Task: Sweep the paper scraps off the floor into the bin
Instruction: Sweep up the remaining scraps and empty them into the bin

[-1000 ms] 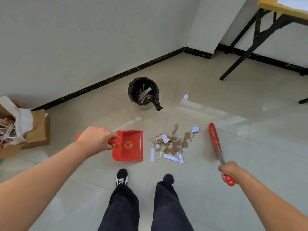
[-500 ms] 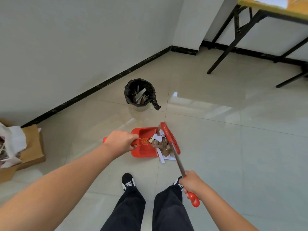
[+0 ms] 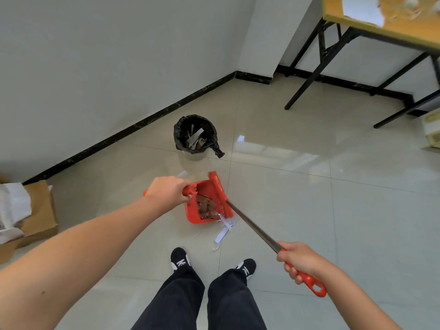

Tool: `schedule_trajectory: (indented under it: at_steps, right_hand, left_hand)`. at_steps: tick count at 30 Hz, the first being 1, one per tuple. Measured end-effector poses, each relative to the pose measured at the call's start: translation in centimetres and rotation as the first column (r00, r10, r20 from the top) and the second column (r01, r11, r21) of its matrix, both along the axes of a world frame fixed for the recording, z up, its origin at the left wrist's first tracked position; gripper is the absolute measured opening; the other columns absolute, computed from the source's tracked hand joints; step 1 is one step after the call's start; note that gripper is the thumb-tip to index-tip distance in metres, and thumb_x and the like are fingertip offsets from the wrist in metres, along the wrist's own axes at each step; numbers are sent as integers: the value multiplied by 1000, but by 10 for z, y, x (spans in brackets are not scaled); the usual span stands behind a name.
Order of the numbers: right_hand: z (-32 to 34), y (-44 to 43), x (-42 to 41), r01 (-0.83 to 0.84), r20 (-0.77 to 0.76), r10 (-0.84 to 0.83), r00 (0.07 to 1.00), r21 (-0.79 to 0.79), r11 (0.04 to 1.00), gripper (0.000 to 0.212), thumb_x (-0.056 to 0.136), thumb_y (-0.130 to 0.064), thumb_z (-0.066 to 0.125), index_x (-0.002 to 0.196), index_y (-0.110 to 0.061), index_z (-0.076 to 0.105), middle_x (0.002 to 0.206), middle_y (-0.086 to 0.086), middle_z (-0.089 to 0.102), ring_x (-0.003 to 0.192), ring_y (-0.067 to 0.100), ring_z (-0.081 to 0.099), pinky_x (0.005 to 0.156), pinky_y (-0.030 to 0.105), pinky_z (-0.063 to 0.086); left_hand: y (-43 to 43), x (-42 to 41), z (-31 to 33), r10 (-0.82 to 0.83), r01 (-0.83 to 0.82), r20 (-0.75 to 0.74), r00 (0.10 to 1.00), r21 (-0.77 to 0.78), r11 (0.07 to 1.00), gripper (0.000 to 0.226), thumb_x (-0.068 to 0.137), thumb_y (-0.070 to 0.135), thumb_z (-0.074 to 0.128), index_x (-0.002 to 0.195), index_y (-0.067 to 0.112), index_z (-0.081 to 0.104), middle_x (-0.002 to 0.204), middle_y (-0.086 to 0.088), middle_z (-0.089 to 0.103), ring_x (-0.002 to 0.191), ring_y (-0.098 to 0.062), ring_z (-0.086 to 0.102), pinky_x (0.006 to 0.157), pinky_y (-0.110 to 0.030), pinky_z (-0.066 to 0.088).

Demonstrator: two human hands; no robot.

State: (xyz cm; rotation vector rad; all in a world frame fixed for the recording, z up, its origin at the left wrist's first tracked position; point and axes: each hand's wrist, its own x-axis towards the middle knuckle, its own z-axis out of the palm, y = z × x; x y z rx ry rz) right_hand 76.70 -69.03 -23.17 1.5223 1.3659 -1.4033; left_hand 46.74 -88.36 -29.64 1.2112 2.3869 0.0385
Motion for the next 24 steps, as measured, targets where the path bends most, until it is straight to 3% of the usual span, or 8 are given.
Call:
schedule_trajectory:
  at_steps: [5,11,14,17,19,22,24]
  right_hand:
    - [0,9,22,32,9,-33,999,108,994,25,86,2,44,105,-2,59,50,5,35,33,12,30,36,14,28]
    - [-18,44,39,71,35,-80,996,204,976,14,87,6,45,94,0,55,45,5,39,27,12,32,34,13,31]
    - [-27,62,45,79,42,-90,995,205,976,7,86,7,46,88,2,50,42,7,41,26,13,34,35,14,33]
    - [-28,80,49,102,53,-113,992,173,980,13,88,8,45,78,0,46,37,6,41,21,13,34,32,13,35]
    - [-27,89,53,108,57,-118,991,151,983,20,88,9,45,71,-2,44,35,6,40,20,12,34,31,12,35]
    - [-31,99,58,80,80,-92,993,138,987,24,89,8,45,68,-3,43,33,5,40,19,12,35,30,11,35]
    - [-35,103,58,58,91,-69,994,115,992,24,90,7,45,69,-3,43,33,5,40,19,12,36,30,10,35]
  left_hand:
    - [-27,2,28,98,-97,-19,995,43,994,25,84,46,57,102,32,66,91,5,71,90,-21,65,67,-32,53]
    - [-34,8,83,225,-224,4,974,134,965,24,82,45,61,102,34,68,96,11,71,95,-18,64,70,-30,51]
    - [-26,14,106,311,-310,29,950,186,932,18,81,40,64,93,28,70,82,14,64,91,-16,62,62,-28,42]
    - [-25,23,130,337,-334,26,941,233,913,22,80,46,67,89,26,70,78,12,66,84,-14,62,64,-31,49]
    - [-28,25,151,382,-389,83,920,291,874,22,79,47,71,84,25,72,74,10,68,77,-12,62,64,-34,50]
    - [-30,13,184,484,-570,304,820,359,739,19,75,40,79,81,23,75,77,18,69,74,7,62,71,-27,47]
    - [-35,4,200,538,-669,401,741,373,643,18,73,39,81,81,24,76,76,17,68,67,-2,61,71,-26,46]
